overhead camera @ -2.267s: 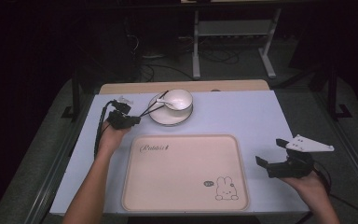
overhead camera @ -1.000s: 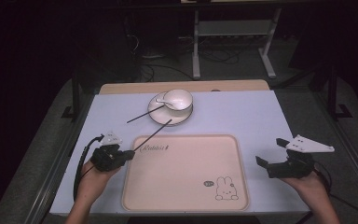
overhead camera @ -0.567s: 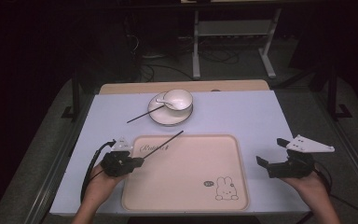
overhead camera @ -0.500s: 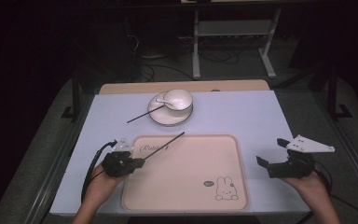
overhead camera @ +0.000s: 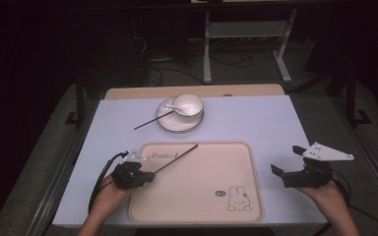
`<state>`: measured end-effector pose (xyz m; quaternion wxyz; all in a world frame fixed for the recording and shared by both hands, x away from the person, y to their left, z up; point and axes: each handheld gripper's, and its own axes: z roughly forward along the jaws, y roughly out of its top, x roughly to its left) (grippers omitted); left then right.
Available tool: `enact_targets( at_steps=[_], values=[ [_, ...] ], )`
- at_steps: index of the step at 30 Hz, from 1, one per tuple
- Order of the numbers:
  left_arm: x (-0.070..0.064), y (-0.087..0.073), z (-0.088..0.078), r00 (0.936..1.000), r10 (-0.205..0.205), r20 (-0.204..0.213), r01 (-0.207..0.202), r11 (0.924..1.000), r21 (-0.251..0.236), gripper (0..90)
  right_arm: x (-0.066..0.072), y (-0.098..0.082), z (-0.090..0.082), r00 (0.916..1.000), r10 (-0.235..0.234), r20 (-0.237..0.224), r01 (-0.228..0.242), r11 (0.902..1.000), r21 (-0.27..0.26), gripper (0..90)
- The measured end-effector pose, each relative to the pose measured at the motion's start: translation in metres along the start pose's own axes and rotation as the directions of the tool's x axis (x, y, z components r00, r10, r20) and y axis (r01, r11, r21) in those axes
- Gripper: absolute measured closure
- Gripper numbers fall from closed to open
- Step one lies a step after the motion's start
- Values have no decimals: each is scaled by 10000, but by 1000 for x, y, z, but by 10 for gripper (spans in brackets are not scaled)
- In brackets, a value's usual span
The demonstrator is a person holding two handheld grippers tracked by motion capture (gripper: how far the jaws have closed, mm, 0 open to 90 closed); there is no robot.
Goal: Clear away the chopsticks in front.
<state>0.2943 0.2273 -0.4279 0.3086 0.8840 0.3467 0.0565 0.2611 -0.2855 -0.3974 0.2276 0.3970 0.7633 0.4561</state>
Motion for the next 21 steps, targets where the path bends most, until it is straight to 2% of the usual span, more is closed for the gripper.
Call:
enact_targets(
  at_steps=[16, 19, 21],
  values=[
    [1, -2, 1, 9999, -46, 138, 46, 10000, 7, 801, 2, 1, 0, 10000, -88, 12, 89, 9999, -52, 0],
    [1, 0, -1, 10000, 24, 44, -24, 10000, -80, 737, 2, 2, 0, 10000, -70, 5, 70, 10000, -27, 0],
    [1, 1, -4, 10000, -62, -45, 61, 9995, -314, 637, 2, 2, 1, 10000, -85, -7, 85, 10000, -46, 0]
  ],
)
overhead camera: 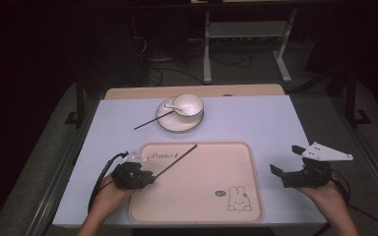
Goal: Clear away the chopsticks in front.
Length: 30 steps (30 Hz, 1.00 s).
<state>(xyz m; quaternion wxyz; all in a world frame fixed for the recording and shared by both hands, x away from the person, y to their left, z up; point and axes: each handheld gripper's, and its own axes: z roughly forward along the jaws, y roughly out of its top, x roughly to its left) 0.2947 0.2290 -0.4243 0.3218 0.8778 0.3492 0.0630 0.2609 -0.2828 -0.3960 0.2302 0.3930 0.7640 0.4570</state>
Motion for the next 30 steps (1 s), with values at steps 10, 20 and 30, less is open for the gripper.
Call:
enact_targets(
  at_steps=[10, 20, 30],
  values=[
    [3, 9, -5, 9997, 129, -188, -135, 9994, -320, 250, 3, 0, 2, 9999, -69, -75, 70, 9999, 85, 0],
    [20, 32, -12, 9993, 206, -321, -228, 9973, -698, 134, 5, 0, 4, 9999, -125, -93, 126, 9998, 125, 0],
    [59, 67, -7, 9953, 364, -893, -417, 9974, -589, 136, 3, 0, 4, 10000, -32, -74, 33, 9999, 107, 0]
  ],
)
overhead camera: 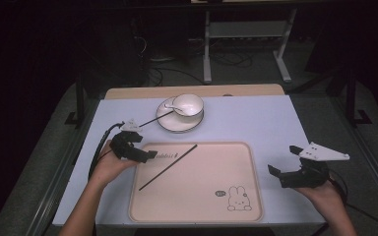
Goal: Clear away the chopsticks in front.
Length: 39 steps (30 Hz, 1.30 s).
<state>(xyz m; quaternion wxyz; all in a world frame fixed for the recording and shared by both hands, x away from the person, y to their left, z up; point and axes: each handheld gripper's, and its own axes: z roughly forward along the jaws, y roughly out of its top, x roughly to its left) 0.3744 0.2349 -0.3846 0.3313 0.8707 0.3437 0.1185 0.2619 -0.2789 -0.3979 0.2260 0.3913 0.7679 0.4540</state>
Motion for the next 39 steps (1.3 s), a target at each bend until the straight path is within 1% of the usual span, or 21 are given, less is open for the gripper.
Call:
enact_targets(
  at_steps=[1, 4, 6, 8, 9, 11, 14, 15, 17, 18, 19, 20, 23, 24, 25, 27, 29, 33, 35, 36, 39],
  values=[
    [4, 4, 2, 9999, 76, -132, -76, 10000, 18, 136, 0, -1, 0, 10000, 18, 0, -18, 10000, 5, 0],
    [18, 16, 7, 9998, 152, -162, -150, 9998, 111, 141, -1, -1, -1, 10000, 52, 24, -52, 10000, -15, 0],
    [27, 24, 10, 9994, 211, -280, -209, 9998, 73, 146, -2, -1, -1, 10000, 55, 21, -55, 10000, -33, 0],
    [35, 29, 13, 9994, 128, -324, -128, 9999, 3, 169, -2, -1, -1, 10000, 79, 13, -79, 10000, -13, 0],
    [38, 31, 15, 9993, 124, -352, -125, 9999, -36, 201, -2, -1, -1, 10000, 60, 4, -60, 10000, -6, 0],
    [46, 35, 20, 9995, 32, -311, -32, 10000, 0, 224, -2, -2, -1, 10000, 47, -16, -47, 10000, 8, 0],
    [55, 40, 27, 9993, 58, -361, -55, 9999, 86, 289, -2, -2, -1, 10000, 32, -35, -32, 10000, 9, 0],
    [58, 41, 29, 9994, 23, -340, -23, 10000, 3, 325, -2, -2, -1, 10000, 56, -50, -56, 10000, 22, 0],
    [64, 45, 33, 9992, -34, -407, 39, 9999, 125, 385, -2, -2, -1, 10000, 66, -56, -66, 10000, 34, 0],
    [68, 46, 35, 9993, -97, -356, 101, 9999, 106, 423, -2, -2, -1, 9999, 93, -53, -93, 10000, 20, 0],
    [70, 46, 38, 9992, -216, -330, 216, 9998, 11, 468, -2, -2, -2, 10000, 87, -46, -87, 10000, 10, 0],
    [72, 47, 40, 9990, -219, -383, 218, 9998, -24, 498, -3, -2, -2, 9999, 94, -55, -94, 10000, 7, 0],
    [78, 46, 48, 9982, -296, -524, 298, 9995, 34, 551, -3, -2, -1, 9999, 78, -81, -78, 10000, 17, 0],
    [80, 45, 51, 9980, -370, -507, 375, 9993, 90, 558, -3, -2, -1, 9999, 80, -78, -80, 10000, 22, 0],
    [82, 44, 54, 9979, -516, -380, 521, 9986, 113, 566, -3, -3, -1, 9999, 93, -77, -93, 10000, 18, 0],
    [85, 41, 59, 9977, -588, -333, 597, 9979, 249, 582, -4, -3, -1, 9999, 101, -67, -101, 9999, 26, 0],
    [87, 39, 64, 9975, -679, -206, 686, 9969, 390, 623, -5, -4, -2, 9999, 126, -52, -126, 9999, 20, 0],
    [90, 36, 67, 9968, -794, -129, 799, 9959, 423, 674, -6, -4, -3, 9999, 156, -24, -156, 9999, -1, 0],
    [90, 36, 68, 9956, -937, -99, 940, 9948, 404, 703, -6, -4, -3, 9999, 167, -1, -167, 9999, 4, 0],
    [90, 36, 69, 9958, -913, -111, 917, 9948, 447, 718, -6, -4, -3, 9999, 171, 1, -171, 9999, 7, 0],
    [91, 35, 70, 9947, -1026, -78, 1028, 9937, 447, 742, -6, -4, -3, 9999, 154, 4, -154, 9999, 16, 0]
  ],
)
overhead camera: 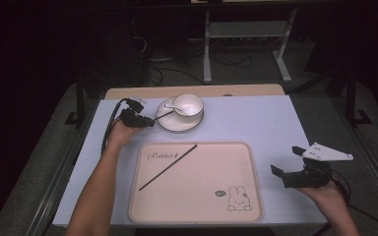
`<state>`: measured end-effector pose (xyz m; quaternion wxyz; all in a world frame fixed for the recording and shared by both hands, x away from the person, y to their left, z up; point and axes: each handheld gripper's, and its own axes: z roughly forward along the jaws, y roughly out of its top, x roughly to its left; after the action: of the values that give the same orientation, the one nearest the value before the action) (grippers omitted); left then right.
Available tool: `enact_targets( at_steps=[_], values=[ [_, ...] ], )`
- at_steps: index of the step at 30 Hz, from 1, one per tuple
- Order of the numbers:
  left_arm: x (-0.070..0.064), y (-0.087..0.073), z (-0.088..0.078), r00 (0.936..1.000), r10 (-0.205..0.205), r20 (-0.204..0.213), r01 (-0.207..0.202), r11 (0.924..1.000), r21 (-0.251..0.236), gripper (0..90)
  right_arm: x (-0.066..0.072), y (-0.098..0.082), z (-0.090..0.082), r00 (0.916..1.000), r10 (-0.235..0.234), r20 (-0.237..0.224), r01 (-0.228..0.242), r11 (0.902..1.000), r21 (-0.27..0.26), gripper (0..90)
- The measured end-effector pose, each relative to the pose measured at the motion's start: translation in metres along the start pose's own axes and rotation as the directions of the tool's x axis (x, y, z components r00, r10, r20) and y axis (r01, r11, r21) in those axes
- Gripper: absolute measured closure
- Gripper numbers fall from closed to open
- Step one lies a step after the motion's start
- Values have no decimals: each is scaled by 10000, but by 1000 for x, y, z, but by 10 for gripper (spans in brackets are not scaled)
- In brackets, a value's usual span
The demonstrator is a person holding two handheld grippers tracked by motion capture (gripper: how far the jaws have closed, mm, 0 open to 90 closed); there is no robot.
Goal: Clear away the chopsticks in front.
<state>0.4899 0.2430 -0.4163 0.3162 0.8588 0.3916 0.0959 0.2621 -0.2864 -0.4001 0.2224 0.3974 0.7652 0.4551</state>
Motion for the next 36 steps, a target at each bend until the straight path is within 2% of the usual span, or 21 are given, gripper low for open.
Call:
enact_targets(
  at_steps=[8, 12, 16, 22, 25, 28, 36],
  values=[
    [3, -2, -2, 9998, -165, 65, 165, 9999, -15, 851, 0, 0, -1, 10000, 43, 31, -43, 10000, -37, 0],
    [5, -5, -4, 9993, -326, 177, 328, 9993, -155, 854, -1, 0, -1, 10000, 34, 49, -34, 10000, -47, 0],
    [7, -9, -11, 9986, -497, 187, 498, 9988, -41, 855, -1, 0, -2, 10000, 33, 65, -33, 10000, -54, 0],
    [6, -24, -32, 9958, -908, 148, 908, 9959, 23, 858, -2, -1, -3, 9999, 85, 94, -84, 9999, -75, 0],
    [3, -34, -46, 9938, -1108, 90, 1109, 9938, -110, 858, -2, -1, -3, 9999, 82, 99, -82, 9999, -80, 0],
    [-1, -44, -62, 9909, -1323, 239, 1334, 9897, -516, 859, -1, 0, -3, 9999, 64, 96, -63, 10000, -72, 0],
    [-24, -70, -90, 9914, -1241, 425, 1269, 9894, -701, 859, 0, 0, -3, 9999, 45, 115, -44, 10000, -67, 0]
  ],
)
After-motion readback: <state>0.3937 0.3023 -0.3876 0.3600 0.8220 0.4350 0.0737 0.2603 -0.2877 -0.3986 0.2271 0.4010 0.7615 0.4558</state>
